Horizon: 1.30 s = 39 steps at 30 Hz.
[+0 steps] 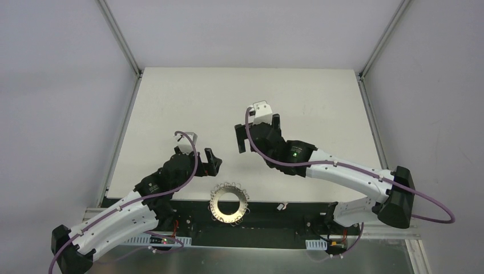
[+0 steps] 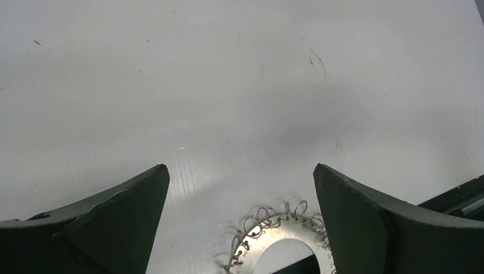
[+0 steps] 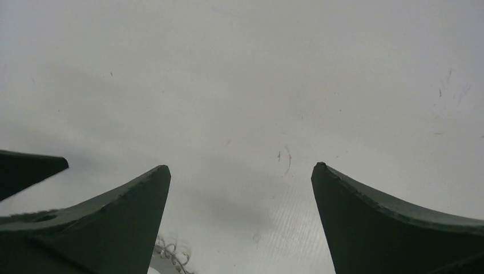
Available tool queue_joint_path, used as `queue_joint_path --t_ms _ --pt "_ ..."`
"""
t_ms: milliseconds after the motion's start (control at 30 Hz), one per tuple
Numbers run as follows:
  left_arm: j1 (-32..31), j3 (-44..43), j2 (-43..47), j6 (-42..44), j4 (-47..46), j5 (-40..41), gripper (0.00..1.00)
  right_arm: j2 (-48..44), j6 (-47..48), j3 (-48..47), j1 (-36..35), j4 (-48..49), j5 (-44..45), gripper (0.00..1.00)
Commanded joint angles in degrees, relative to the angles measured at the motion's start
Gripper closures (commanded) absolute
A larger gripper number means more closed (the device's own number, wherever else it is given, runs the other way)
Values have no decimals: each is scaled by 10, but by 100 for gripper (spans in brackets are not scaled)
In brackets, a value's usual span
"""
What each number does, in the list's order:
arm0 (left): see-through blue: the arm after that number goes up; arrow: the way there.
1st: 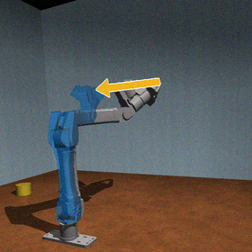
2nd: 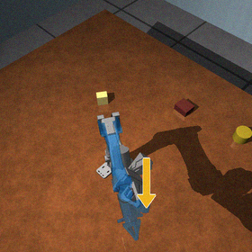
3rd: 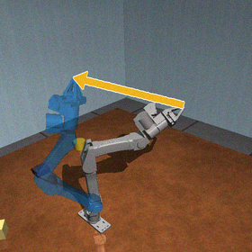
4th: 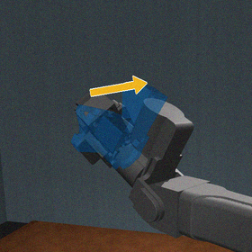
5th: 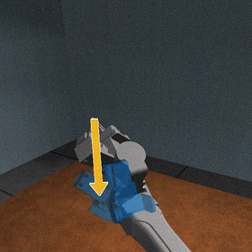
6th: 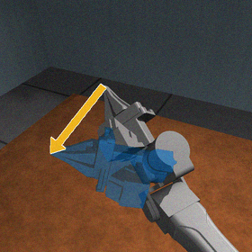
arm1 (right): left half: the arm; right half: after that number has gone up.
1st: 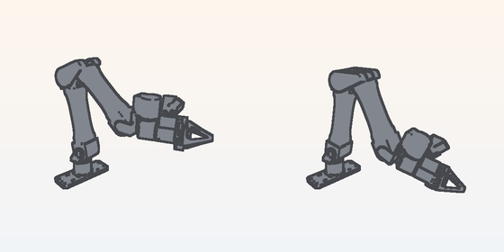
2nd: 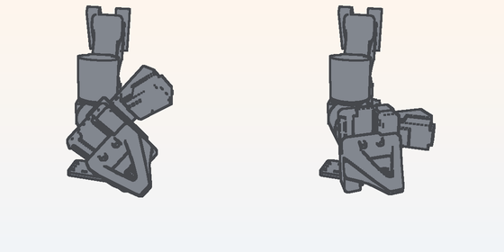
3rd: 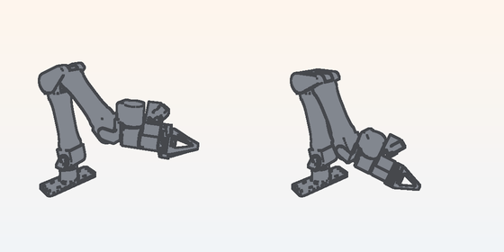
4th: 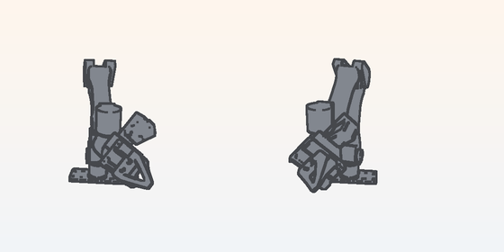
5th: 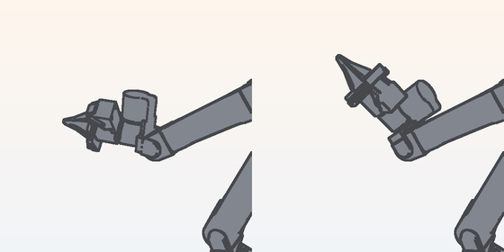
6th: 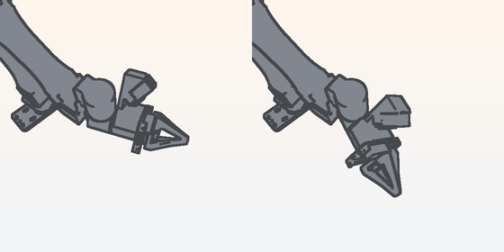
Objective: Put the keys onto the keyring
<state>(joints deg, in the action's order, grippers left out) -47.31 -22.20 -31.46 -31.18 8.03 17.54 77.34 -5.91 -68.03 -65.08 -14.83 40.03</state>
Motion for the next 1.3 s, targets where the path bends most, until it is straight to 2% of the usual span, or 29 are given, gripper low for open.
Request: queue_joint_path --t_ms 0,100,167,467,667,733,833,1100,1200,1267 --pt "-4 -18 -2 11 -2 24 1 -53 -37 83 9 -20 -81 1" --pt "-4 -20 -3 13 -2 28 1 -96 -14 168 18 10 -243 1" --pt "-4 -22 -4 12 -2 27 1 -103 -2 187 14 2 -324 4" --pt "-3 -21 14 -13 12 26 1 -97 56 222 -113 -17 -447 12" --pt "-4 -23 37 -48 52 33 3 -76 107 224 -189 40 -406 15" --pt "-3 -27 40 -56 67 50 4 -56 142 224 -223 72 -361 17" --pt "-4 -33 37 -63 85 69 6 -8 182 210 -249 103 -338 21" --pt "-3 -11 39 -33 87 100 7 130 254 152 -304 217 -187 25" --pt "-3 -2 62 -9 87 114 7 157 265 139 -314 258 -182 26" --pt "-3 2 81 0 89 110 7 177 266 119 -318 251 -190 26"
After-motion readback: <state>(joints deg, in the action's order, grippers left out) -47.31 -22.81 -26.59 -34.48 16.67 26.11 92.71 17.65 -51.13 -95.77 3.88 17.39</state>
